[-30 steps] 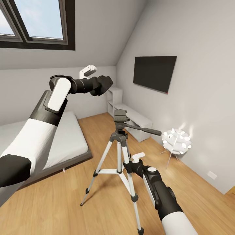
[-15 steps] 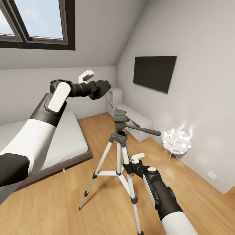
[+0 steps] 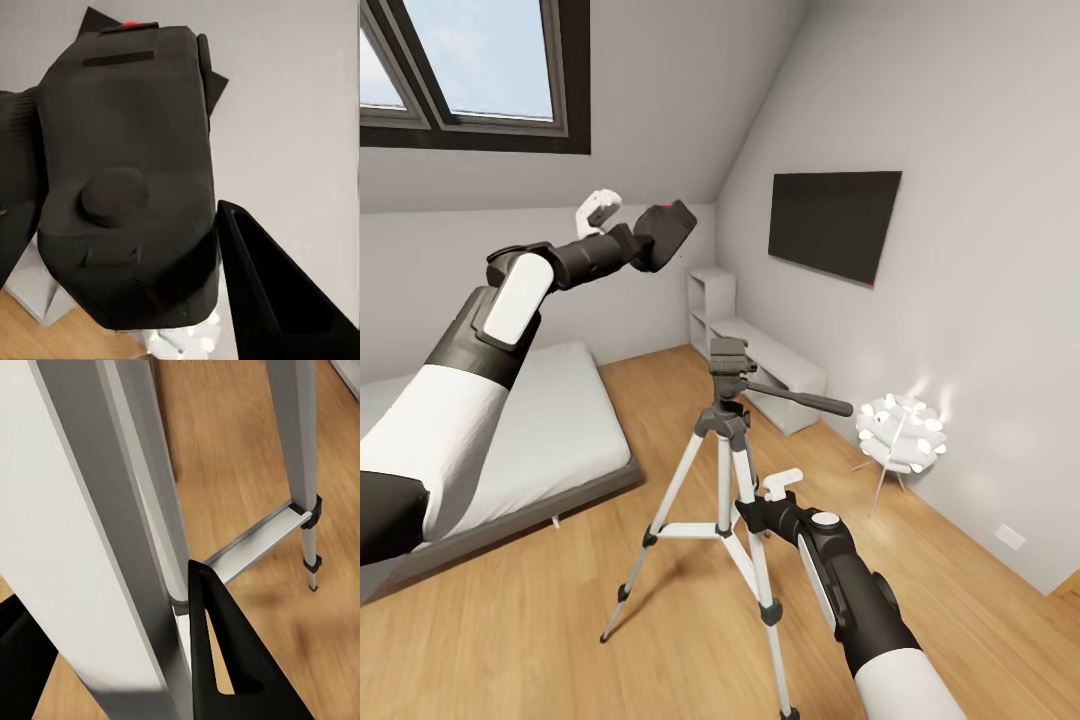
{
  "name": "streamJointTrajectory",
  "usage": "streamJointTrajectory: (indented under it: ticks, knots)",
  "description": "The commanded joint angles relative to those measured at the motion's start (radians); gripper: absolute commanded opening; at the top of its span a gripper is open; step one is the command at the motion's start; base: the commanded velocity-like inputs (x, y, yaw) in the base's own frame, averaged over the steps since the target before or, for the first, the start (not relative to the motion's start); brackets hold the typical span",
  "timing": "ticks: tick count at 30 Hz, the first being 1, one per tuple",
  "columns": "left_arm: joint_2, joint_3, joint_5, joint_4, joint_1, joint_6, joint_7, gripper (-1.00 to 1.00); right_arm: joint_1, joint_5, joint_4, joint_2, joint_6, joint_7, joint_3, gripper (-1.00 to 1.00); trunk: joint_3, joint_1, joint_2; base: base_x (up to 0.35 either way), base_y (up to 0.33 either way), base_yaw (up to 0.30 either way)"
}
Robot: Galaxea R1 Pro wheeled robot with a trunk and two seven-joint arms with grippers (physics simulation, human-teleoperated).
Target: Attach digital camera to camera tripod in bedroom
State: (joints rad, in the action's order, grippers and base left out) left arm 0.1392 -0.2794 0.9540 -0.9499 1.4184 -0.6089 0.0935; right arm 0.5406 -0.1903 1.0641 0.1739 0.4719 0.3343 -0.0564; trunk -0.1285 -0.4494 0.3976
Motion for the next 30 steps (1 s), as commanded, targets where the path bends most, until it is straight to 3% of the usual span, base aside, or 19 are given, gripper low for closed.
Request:
streamJointTrajectory:
  ticks: [1, 7, 10, 12, 15, 16, 18, 20, 22, 27, 30]
  knots:
    - [0.001, -0.006, -0.005, -0.002, 0.000, 0.010, 0.007, -1.00, 0.001, -0.006, 0.002, 0.001, 0.004, 0.007, 0.001, -1.00, -0.002, -0.001, 0.002, 0.000, 0.000, 0.000]
    - [0.002, -0.051, -0.072, 0.003, -0.002, 0.050, 0.020, -1.00, 0.001, -0.007, 0.002, 0.001, 0.002, 0.006, 0.000, -1.00, -0.002, -0.001, 0.002, 0.000, 0.000, 0.000]
    - [0.006, -0.079, -0.139, 0.007, -0.002, 0.069, 0.070, -1.00, 0.001, -0.007, 0.002, 0.001, 0.002, 0.006, 0.000, -1.00, -0.002, -0.001, 0.002, 0.000, 0.000, 0.000]
    - [0.011, -0.090, -0.191, 0.012, -0.002, 0.076, 0.180, -1.00, 0.001, -0.010, 0.002, 0.001, 0.002, 0.006, 0.000, -1.00, -0.002, -0.001, 0.002, 0.000, 0.000, 0.000]
    - [0.014, -0.091, -0.232, 0.024, -0.003, 0.081, 0.296, -1.00, 0.001, -0.012, 0.002, 0.001, 0.002, 0.006, 0.000, -1.00, -0.002, -0.001, 0.002, 0.000, 0.000, 0.000]
    - [0.017, -0.090, -0.261, 0.037, -0.003, 0.090, 0.373, -1.00, 0.001, -0.012, 0.002, 0.001, 0.002, 0.006, 0.000, -1.00, -0.002, -0.001, 0.002, 0.000, 0.000, 0.000]
    - [0.020, -0.088, -0.291, 0.051, -0.003, 0.108, 0.440, -1.00, 0.001, -0.013, 0.002, 0.001, 0.002, 0.006, 0.000, -1.00, -0.002, -0.001, 0.002, 0.000, 0.000, 0.000]
    - [0.035, -0.087, -0.350, 0.072, -0.002, 0.209, 0.566, -1.00, 0.001, -0.013, 0.002, 0.001, 0.002, 0.006, 0.000, -1.00, -0.002, -0.001, 0.002, 0.000, 0.000, 0.000]
    - [0.049, -0.088, -0.365, 0.078, -0.002, 0.291, 0.614, -1.00, 0.001, -0.014, 0.002, 0.001, 0.002, 0.006, 0.000, -1.00, -0.002, -0.001, 0.002, 0.000, 0.000, 0.000]
    - [0.070, -0.090, -0.374, 0.088, -0.003, 0.413, 0.675, -1.00, 0.001, -0.014, 0.002, 0.001, 0.002, 0.006, 0.000, -1.00, -0.002, -0.001, 0.002, 0.000, 0.000, 0.000]
    - [0.074, -0.092, -0.376, 0.110, -0.003, 0.437, 0.690, -1.00, 0.001, -0.014, 0.002, 0.001, 0.002, 0.006, 0.000, -1.00, -0.002, -0.001, 0.002, 0.000, 0.000, 0.000]
